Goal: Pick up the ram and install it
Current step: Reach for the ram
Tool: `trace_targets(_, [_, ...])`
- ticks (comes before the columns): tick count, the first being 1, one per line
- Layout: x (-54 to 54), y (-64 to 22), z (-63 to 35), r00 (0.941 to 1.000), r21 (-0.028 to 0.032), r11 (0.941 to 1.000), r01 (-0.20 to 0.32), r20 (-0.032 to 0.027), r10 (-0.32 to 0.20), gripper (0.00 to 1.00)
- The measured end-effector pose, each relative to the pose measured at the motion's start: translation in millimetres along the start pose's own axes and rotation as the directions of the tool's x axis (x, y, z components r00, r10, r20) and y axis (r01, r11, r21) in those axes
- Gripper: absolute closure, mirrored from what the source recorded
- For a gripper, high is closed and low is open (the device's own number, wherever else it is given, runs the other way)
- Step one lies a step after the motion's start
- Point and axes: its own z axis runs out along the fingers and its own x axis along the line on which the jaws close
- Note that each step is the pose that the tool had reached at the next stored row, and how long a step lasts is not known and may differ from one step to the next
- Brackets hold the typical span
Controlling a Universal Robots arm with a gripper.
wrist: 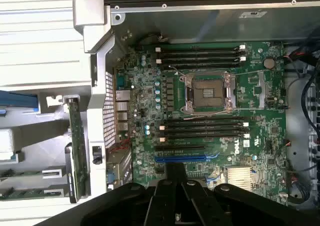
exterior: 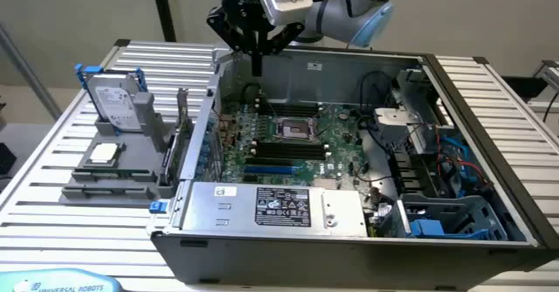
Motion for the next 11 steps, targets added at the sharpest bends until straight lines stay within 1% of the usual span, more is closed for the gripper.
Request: trace_targets(11, [0.0,0.0,0.0,1.0,0.0,1.0,0.0,0.0,0.0,0.89])
